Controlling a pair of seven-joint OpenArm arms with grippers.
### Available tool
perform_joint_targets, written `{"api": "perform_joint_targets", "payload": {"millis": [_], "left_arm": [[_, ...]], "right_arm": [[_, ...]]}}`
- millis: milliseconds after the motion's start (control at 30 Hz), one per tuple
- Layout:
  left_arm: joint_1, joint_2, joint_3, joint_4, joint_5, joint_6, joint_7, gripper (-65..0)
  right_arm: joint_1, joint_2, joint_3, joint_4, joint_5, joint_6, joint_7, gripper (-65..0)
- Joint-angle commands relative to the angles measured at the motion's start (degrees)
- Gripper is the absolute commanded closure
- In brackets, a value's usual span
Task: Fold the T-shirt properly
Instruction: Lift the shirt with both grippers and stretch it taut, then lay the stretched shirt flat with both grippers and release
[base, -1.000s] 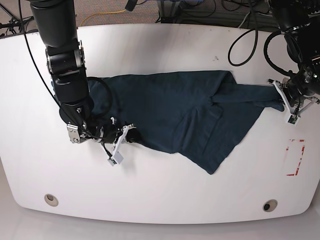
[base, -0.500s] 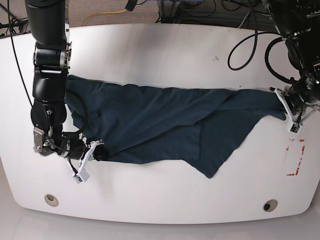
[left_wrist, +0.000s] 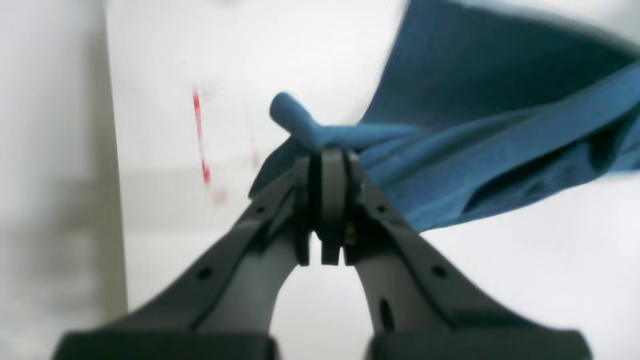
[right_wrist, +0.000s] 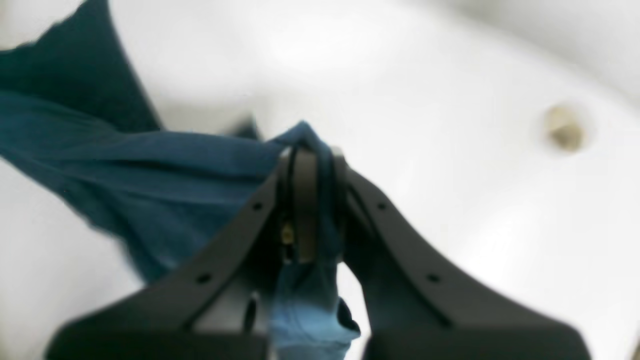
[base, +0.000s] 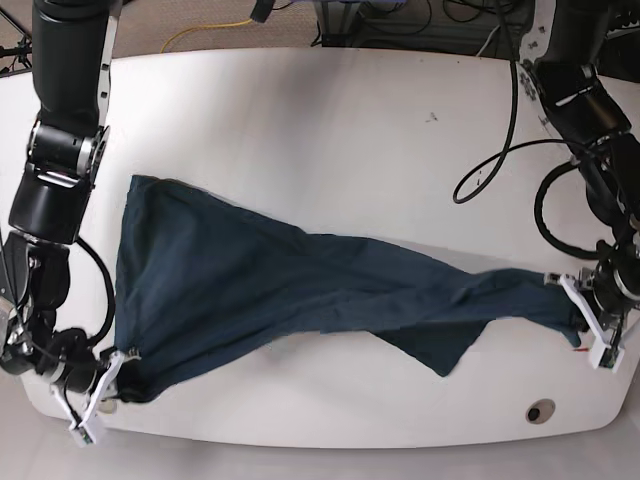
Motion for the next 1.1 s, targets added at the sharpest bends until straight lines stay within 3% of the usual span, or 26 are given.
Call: {"api": "perform_joint_targets", "payload": {"millis": [0,300,433,533,767,1067], "left_arm": [[-4.04,-0.81,-0.38,-1.91,-0.01,-0.03,-0.85,0.0],[-15.64,-2.91,-0.38,-8.67,0.08,0.06,-0.76,0.0],[-18.19,-3.35,-0.20,-11.49,0.08,0.06,-0.76,0.0],[-18.45,-3.44,-0.20,-11.66,0.08,0.06,0.20,0.0],[-14.15,-3.35,-0.38,-11.58,-0.27,-0.12,1.65,0.0],[0.36,-3.27,-0.38,-11.49,-0.36,-0.38,1.65,0.0]], "right_arm": [[5.58,1.79,0.36,1.16,1.02,0.08,0.35,0.0],[21.05,6.62,-2.46,1.07,1.20,0.08,-4.22,0.0],[23.69,7.15,-2.81,1.43,1.55,0.08,-5.36,0.0],[23.25,9.35,-1.49,3.27,1.64,0.08,-8.00,0.0],[12.52,9.96,7.92,4.50,2.34,0.08,-9.76,0.0],[-9.19,10.67,19.52,6.61,12.45,0.08,-9.93,0.0]]}}
